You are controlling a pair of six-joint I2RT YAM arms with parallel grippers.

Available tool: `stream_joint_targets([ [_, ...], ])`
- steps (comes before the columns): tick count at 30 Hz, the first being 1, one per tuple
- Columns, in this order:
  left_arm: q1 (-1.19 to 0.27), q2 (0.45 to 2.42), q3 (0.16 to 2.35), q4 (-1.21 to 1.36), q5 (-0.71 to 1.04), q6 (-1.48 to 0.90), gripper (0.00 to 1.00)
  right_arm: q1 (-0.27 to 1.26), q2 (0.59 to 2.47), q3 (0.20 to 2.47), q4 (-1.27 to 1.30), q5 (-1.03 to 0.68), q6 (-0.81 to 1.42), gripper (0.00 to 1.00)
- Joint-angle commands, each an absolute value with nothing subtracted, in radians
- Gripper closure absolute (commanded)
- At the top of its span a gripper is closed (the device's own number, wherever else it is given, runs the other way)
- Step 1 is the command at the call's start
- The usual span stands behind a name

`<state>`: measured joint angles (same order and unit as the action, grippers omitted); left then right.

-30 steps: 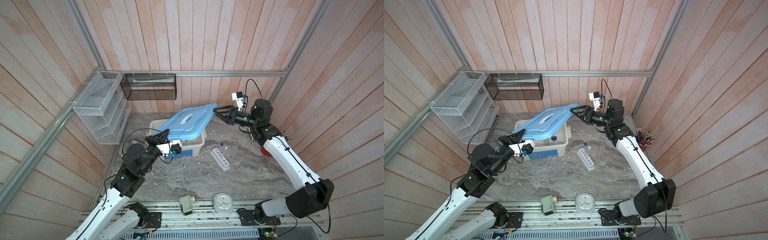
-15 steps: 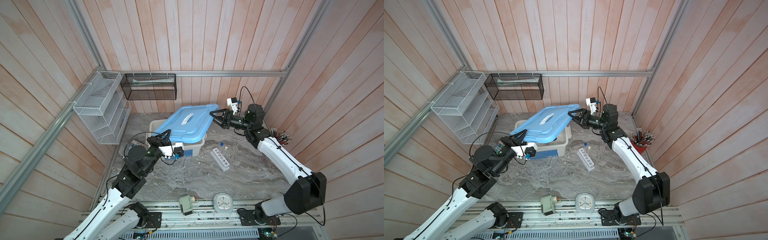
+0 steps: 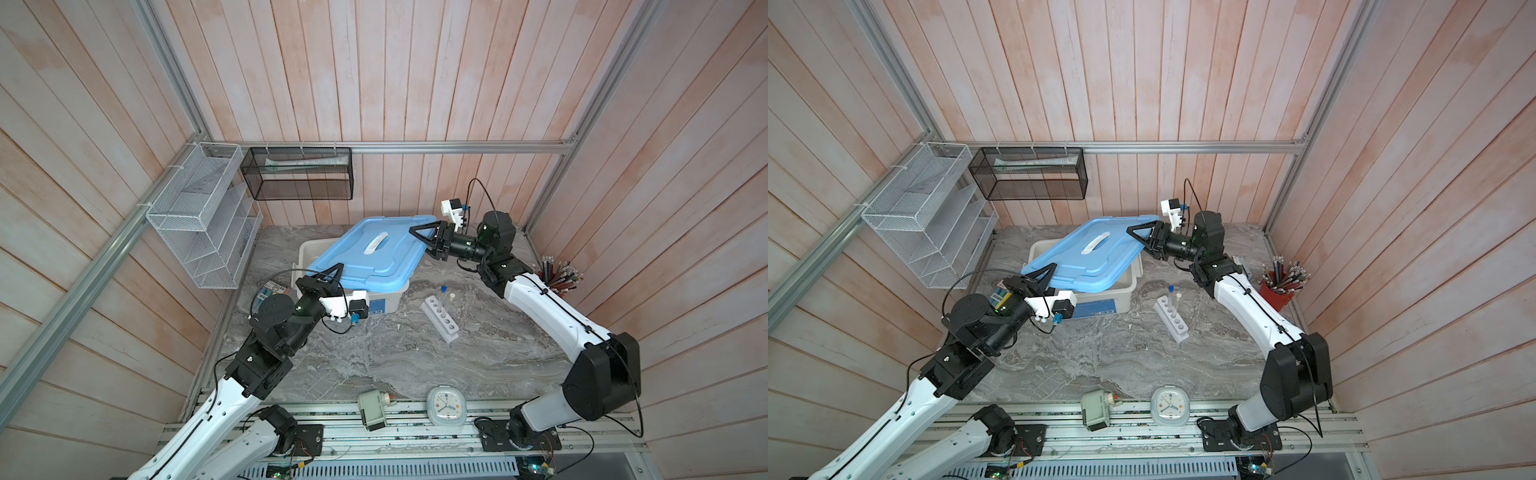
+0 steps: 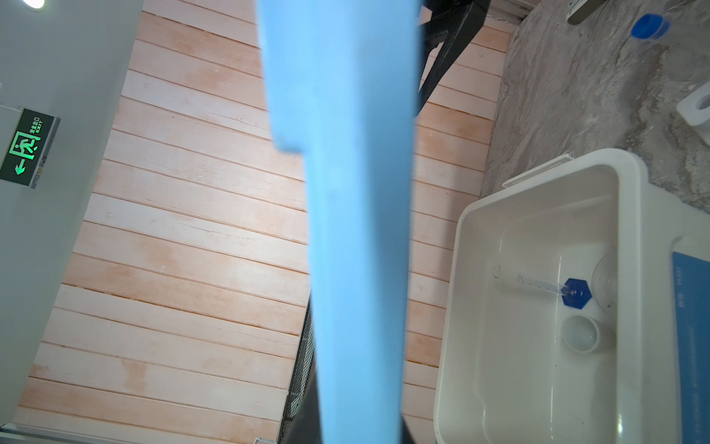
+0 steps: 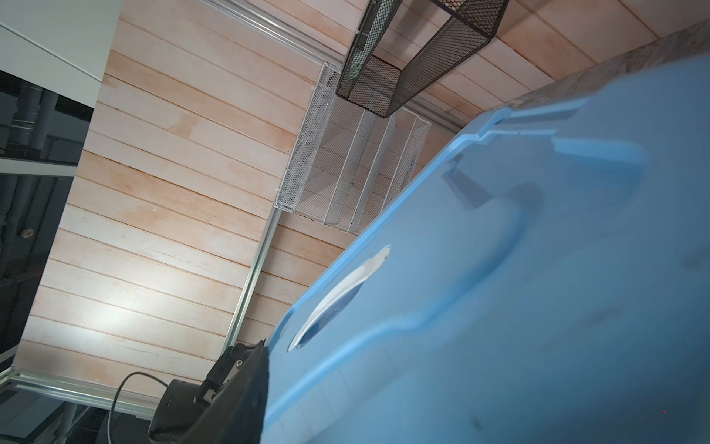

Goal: Organize the chemistry lab equipment
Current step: 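Lower the lid onto the bin with the left while the right grasps its far edge, then hold the lid with both grippers and lift it up off the bin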

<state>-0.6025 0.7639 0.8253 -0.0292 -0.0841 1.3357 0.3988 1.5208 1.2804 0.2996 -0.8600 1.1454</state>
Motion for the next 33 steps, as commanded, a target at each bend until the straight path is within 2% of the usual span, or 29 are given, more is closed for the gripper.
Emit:
stream_joint_targets([
  [1, -0.609, 0.755, 0.813, 0.048, -0.066, 1.348, 1.00, 0.405, 1.525, 1.256, 0.370, -0.855, 1.178, 0.45],
  [9, -0.614, 0.754, 0.794, 0.067, -0.061, 1.383, 1.00, 0.405, 1.514, 1.211, 0.429, -0.819, 1.271, 0.55],
  [16, -0.617, 0.748, 0.768, 0.100, -0.066, 1.424, 1.00, 0.411, 1.484, 1.109, 0.525, -0.740, 1.495, 0.54],
  [24, -0.621, 0.745, 0.740, 0.123, -0.069, 1.457, 1.00, 0.413, 1.468, 1.091, 0.557, -0.698, 1.581, 0.55],
  [33, -0.622, 0.729, 0.706, 0.142, -0.069, 1.480, 0.99, 0.414, 1.473, 1.089, 0.566, -0.684, 1.608, 0.75],
])
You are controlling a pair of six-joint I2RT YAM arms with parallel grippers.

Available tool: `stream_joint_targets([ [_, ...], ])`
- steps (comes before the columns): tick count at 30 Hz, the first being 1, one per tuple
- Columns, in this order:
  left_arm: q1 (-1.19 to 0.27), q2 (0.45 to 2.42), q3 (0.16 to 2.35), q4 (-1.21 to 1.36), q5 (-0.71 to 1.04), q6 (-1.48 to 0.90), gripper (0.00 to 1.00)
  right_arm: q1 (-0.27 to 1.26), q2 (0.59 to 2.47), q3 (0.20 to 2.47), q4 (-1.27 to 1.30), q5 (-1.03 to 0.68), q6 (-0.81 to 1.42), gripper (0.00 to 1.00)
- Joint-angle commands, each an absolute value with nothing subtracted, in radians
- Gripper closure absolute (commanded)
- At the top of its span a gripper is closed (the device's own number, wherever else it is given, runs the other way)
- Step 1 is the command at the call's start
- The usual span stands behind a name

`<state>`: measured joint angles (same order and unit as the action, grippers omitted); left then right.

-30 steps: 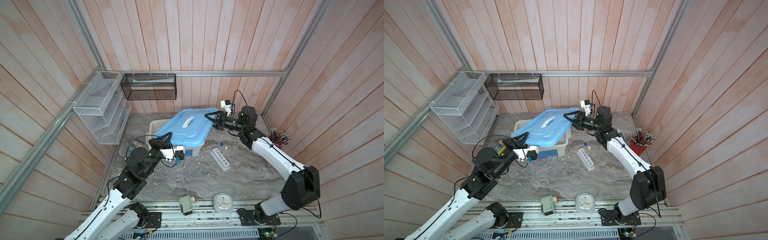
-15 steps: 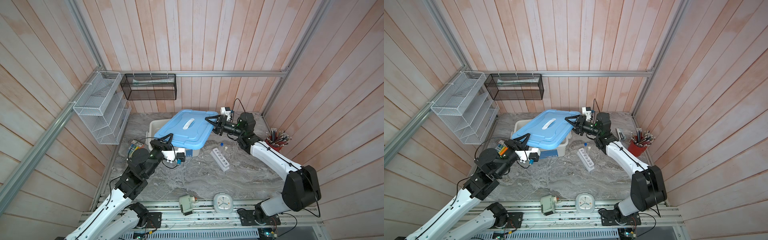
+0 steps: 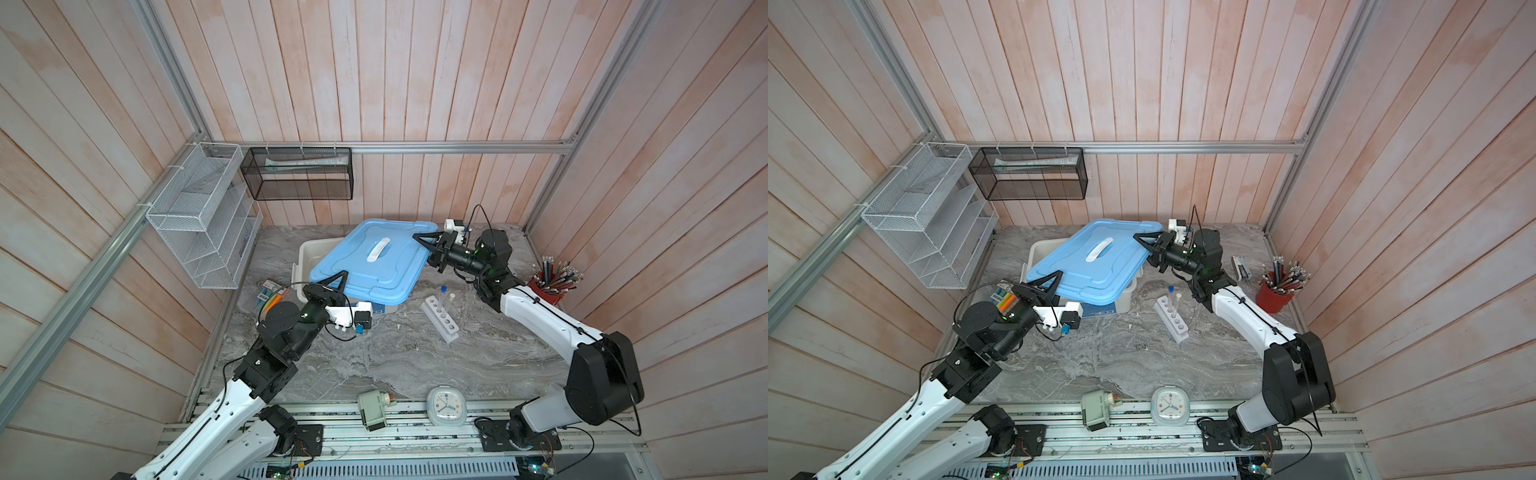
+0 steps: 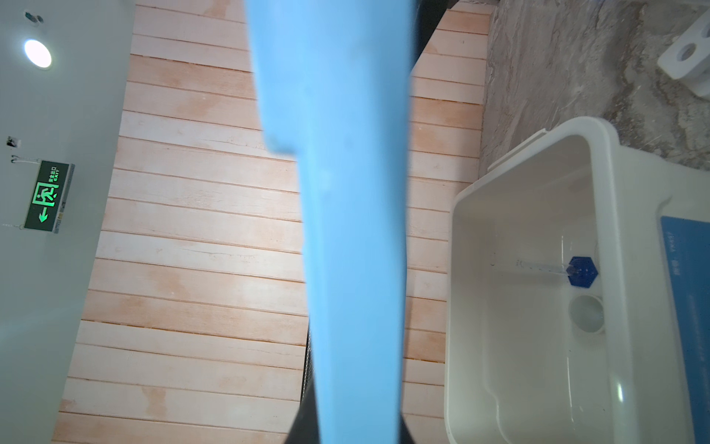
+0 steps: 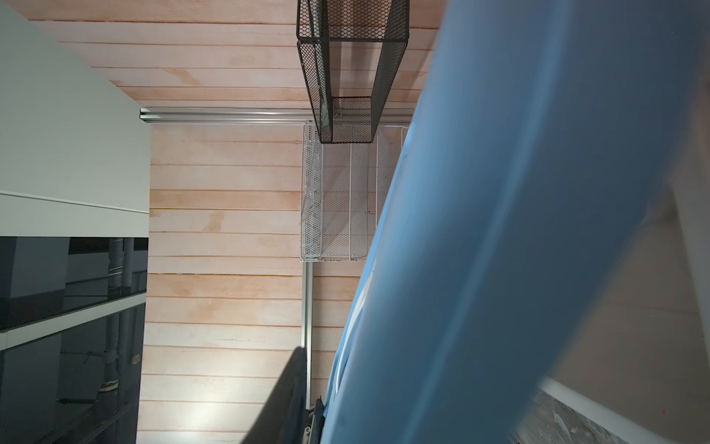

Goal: Organize the chemistry lab equipment
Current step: 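Hold the lid with both grippers and lift it up off the bin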

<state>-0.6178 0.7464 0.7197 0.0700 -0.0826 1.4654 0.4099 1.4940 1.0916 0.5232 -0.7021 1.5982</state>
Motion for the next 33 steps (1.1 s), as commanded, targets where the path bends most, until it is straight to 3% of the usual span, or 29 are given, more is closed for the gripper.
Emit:
stream_joint_targets([
  [1, -0.622, 0.730, 0.703, 0.147, -0.070, 1.479, 0.97, 0.414, 1.473, 1.089, 0.566, -0.683, 1.608, 0.77],
  [4, -0.622, 0.733, 0.705, 0.150, -0.067, 1.472, 0.89, 0.414, 1.471, 1.085, 0.570, -0.680, 1.614, 0.81],
  [10, -0.623, 0.741, 0.702, 0.148, -0.060, 1.461, 0.53, 0.414, 1.469, 1.069, 0.630, -0.659, 1.654, 0.87],
  [12, -0.623, 0.743, 0.708, 0.143, -0.061, 1.442, 0.23, 0.414, 1.465, 1.060, 0.654, -0.644, 1.669, 0.89],
  [14, -0.622, 0.743, 0.709, 0.147, -0.058, 1.426, 0.03, 0.414, 1.457, 1.038, 0.691, -0.616, 1.694, 0.89],
  [28, -0.621, 0.722, 0.718, 0.138, -0.020, 1.264, 0.00, 0.398, 1.487, 1.063, 0.943, -0.458, 1.801, 0.91],
  [33, -0.621, 0.726, 0.757, 0.114, -0.022, 1.060, 0.00, 0.373, 1.459, 1.056, 0.957, -0.398, 1.766, 0.91],
])
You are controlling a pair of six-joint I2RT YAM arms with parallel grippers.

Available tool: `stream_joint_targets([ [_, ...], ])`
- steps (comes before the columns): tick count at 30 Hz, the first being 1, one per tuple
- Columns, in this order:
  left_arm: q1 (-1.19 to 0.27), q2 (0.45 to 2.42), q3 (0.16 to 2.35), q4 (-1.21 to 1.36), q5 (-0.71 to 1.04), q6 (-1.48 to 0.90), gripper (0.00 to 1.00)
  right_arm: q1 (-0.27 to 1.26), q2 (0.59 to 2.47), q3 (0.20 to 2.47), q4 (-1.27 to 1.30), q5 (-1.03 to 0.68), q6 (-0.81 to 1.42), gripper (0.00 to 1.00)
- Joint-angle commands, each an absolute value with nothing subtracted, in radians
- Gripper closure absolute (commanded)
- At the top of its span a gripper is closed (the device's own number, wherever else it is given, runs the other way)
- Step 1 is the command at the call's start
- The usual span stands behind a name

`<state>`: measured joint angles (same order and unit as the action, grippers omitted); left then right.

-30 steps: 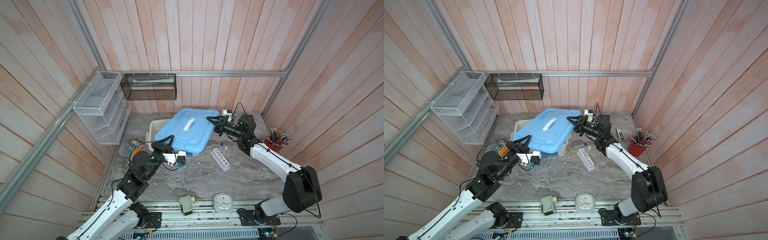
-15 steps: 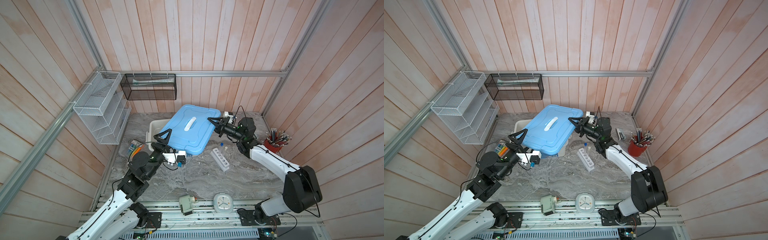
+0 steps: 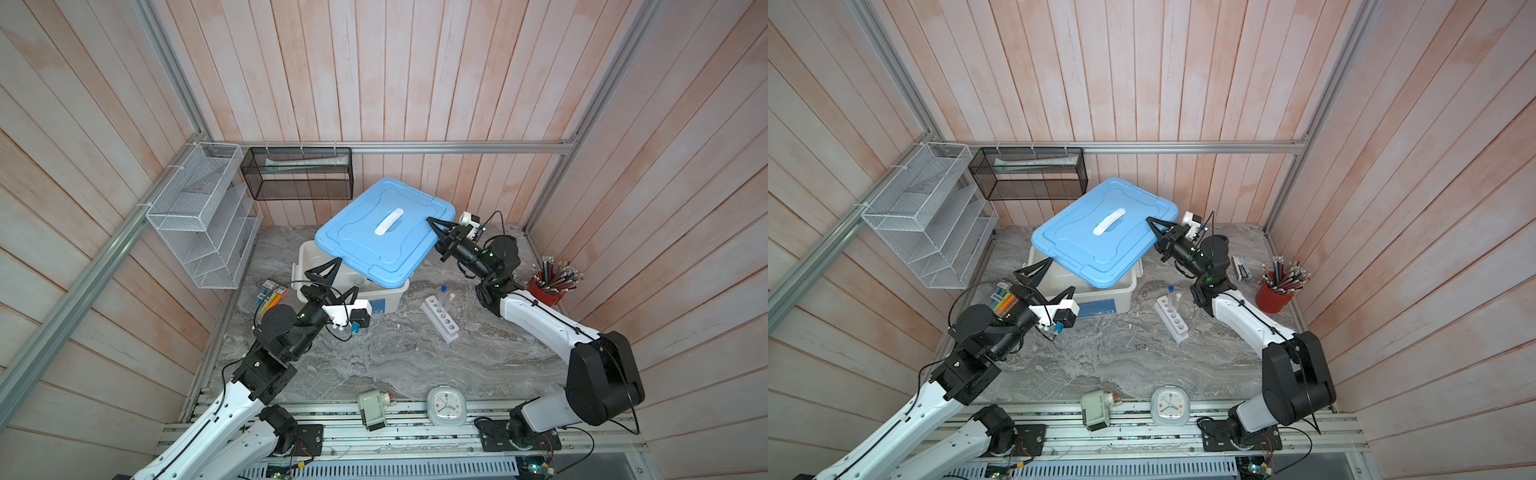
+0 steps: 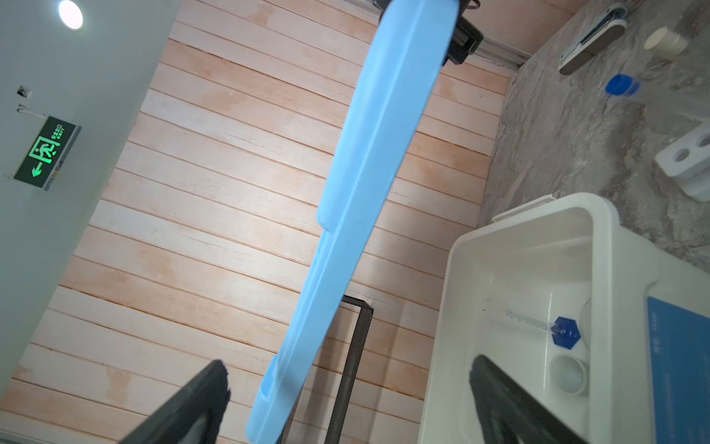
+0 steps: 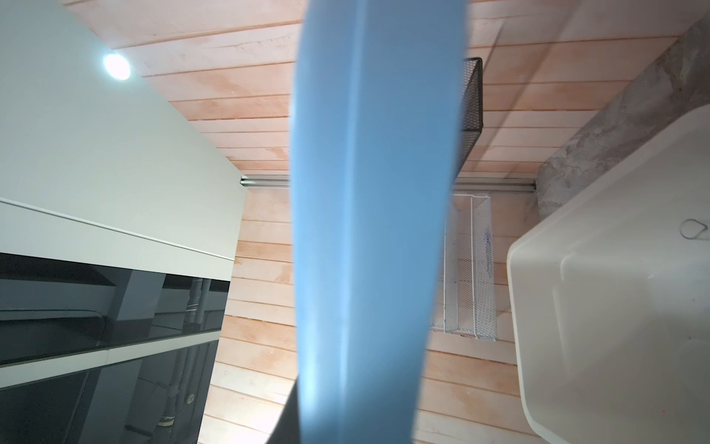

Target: Organize the chemistry lab equipment

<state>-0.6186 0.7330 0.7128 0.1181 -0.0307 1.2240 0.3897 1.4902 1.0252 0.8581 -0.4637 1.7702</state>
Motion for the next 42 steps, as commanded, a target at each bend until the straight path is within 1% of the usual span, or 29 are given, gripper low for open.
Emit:
stream_joint_targets([
  [1, -0.621, 0.728, 0.763, 0.112, -0.024, 1.009, 0.00, 0.367, 1.453, 1.051, 0.955, -0.389, 1.752, 0.91],
  [6, -0.598, 0.803, 0.868, 0.018, -0.130, 0.611, 0.00, 0.348, 1.393, 1.040, 0.853, -0.352, 1.609, 0.91],
  [8, -0.569, 0.831, 0.888, 0.000, -0.153, 0.459, 0.00, 0.343, 1.374, 1.030, 0.823, -0.343, 1.566, 0.91],
  [10, -0.532, 0.839, 0.896, -0.008, -0.129, 0.306, 0.00, 0.338, 1.364, 1.015, 0.828, -0.348, 1.538, 0.91],
  [15, -0.413, 0.817, 0.876, 0.014, -0.009, -0.067, 0.00, 0.334, 1.340, 0.999, 0.806, -0.355, 1.439, 0.91],
  [17, -0.369, 0.808, 0.864, 0.020, 0.009, -0.229, 0.00, 0.334, 1.332, 0.997, 0.797, -0.357, 1.413, 0.91],
  [21, -0.278, 0.818, 0.817, 0.057, 0.166, -0.562, 0.00, 0.335, 1.338, 0.983, 0.839, -0.367, 1.365, 0.91],
  [23, -0.247, 0.835, 0.806, 0.060, 0.212, -0.702, 0.01, 0.337, 1.340, 0.973, 0.868, -0.369, 1.358, 0.91],
  [27, -0.219, 0.881, 0.700, 0.245, 0.376, -0.972, 0.06, 0.340, 1.343, 0.959, 0.915, -0.372, 1.355, 0.91],
  [31, -0.215, 0.946, 0.667, 0.337, 0.489, -1.099, 0.12, 0.349, 1.356, 0.978, 0.946, -0.399, 1.349, 0.91],
  [32, -0.215, 0.958, 0.660, 0.364, 0.508, -1.132, 0.12, 0.354, 1.357, 0.985, 0.940, -0.398, 1.341, 0.91],
  [35, -0.215, 0.979, 0.649, 0.464, 0.531, -1.193, 0.12, 0.365, 1.366, 0.985, 0.946, -0.394, 1.343, 0.91],
  [42, -0.218, 1.041, 0.689, 0.540, 0.554, -1.244, 0.12, 0.388, 1.395, 0.980, 0.981, -0.389, 1.356, 0.91],
])
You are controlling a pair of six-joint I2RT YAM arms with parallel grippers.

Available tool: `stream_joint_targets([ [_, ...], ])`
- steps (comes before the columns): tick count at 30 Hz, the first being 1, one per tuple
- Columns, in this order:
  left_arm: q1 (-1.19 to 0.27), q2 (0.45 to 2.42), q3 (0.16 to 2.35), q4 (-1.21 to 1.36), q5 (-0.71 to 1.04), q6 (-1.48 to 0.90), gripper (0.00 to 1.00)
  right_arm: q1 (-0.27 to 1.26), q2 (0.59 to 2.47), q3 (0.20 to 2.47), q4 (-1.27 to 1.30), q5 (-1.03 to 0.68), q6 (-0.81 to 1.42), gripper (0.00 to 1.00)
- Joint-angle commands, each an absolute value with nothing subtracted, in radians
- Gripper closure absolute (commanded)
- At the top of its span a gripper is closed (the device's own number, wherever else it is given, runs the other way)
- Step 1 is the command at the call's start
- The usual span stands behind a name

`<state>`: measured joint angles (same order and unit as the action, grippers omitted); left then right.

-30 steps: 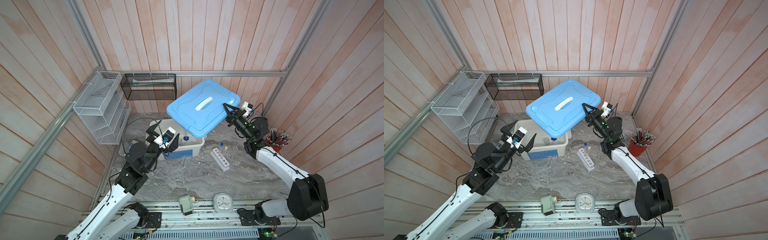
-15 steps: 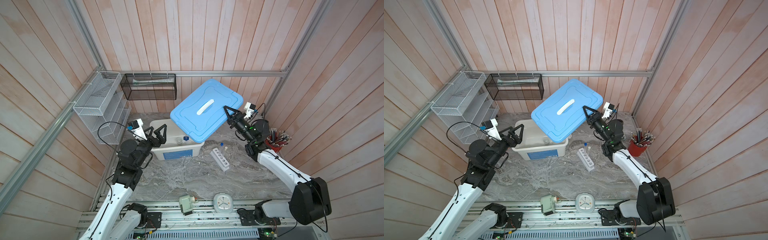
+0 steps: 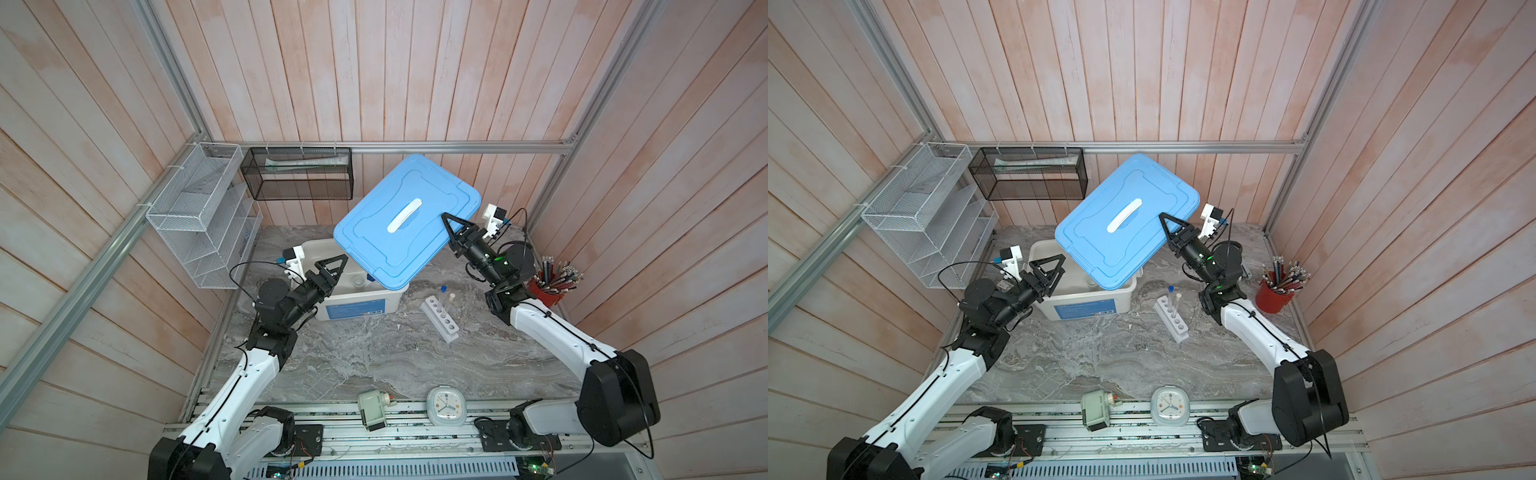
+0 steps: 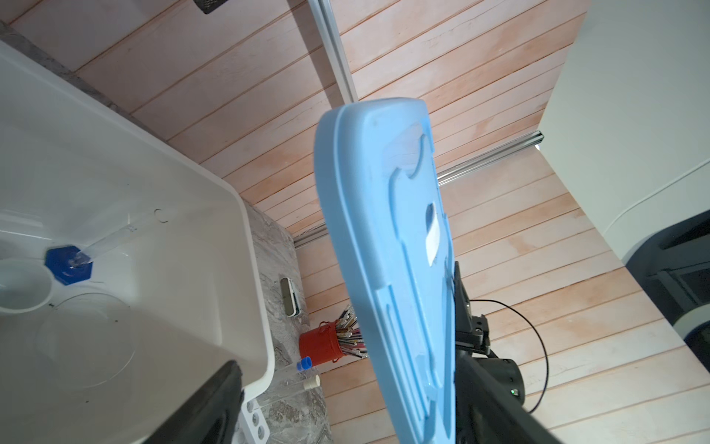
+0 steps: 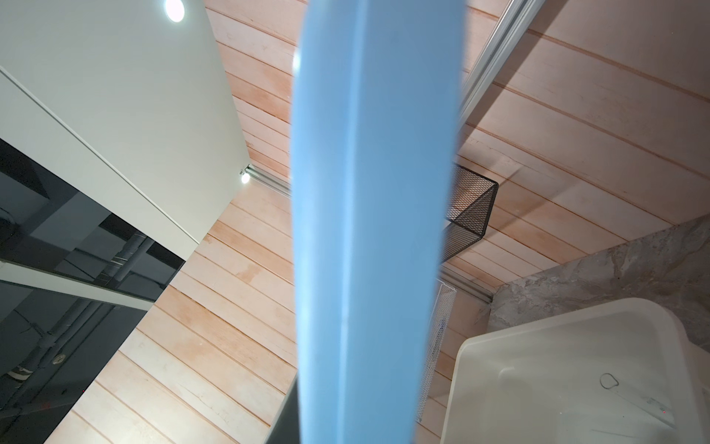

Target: Organize the chemistry lab equipment

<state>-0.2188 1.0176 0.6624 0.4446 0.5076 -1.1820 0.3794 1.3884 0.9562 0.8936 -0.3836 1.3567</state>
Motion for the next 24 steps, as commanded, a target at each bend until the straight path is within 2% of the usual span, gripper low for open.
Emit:
stream_joint_targets([
  [1, -0.220, 1.048, 0.686, 0.557, 0.560, -1.253, 0.12, 0.390, 1.397, 0.980, 0.983, -0.388, 1.355, 0.91],
  [11, -0.245, 1.096, 0.670, 0.667, 0.554, -1.297, 0.20, 0.431, 1.453, 0.977, 1.047, -0.379, 1.370, 0.91],
  [24, -0.275, 1.122, 0.665, 0.717, 0.529, -1.304, 0.37, 0.472, 1.473, 0.936, 1.117, -0.313, 1.358, 0.91],
])
